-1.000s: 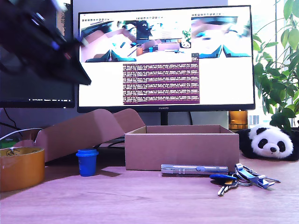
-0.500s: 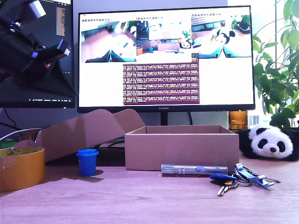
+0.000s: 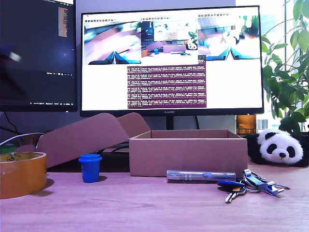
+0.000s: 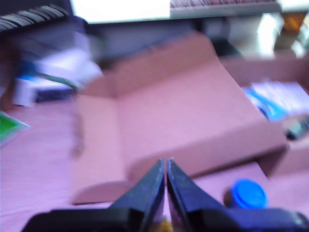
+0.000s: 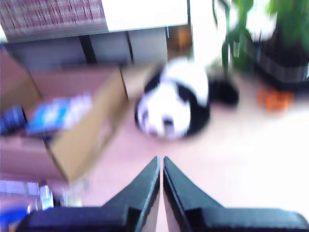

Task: Pick up the USB drive and place it inside the cardboard box

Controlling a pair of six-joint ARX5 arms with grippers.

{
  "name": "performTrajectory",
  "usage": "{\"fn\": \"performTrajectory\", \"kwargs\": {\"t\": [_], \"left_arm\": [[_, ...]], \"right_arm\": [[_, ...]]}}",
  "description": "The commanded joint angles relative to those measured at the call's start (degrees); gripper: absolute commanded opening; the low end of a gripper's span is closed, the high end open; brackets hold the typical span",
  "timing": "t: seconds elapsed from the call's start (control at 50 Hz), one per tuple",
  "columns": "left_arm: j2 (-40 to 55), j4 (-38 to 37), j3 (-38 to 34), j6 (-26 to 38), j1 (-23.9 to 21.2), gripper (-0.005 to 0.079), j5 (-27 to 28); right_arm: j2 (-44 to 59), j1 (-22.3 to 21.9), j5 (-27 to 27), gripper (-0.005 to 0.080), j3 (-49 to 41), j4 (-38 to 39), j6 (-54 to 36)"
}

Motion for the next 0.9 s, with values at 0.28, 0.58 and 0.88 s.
{"fn": "performTrajectory", "kwargs": {"t": [0.28,0.58,0.88], "left_arm": [[-16.2,0.7,-10.0,-5.7,2.6,-0.0024,1.3],[-26.0,-8.4,-13.1,-6.5,2.6,-0.0024,1.2],[-34.0,-17.5,-13.8,-6.5,2.6,-0.0024,1.2]], "right_arm": [[0.1,0.3,-0.1,-0.0013,0.0,-2.7,-0.1],[0.1,0.3,-0.1,-0.0013,0.0,-2.7,-0.1],[0.1,0.3,-0.1,-0.0013,0.0,-2.7,-0.1]]}}
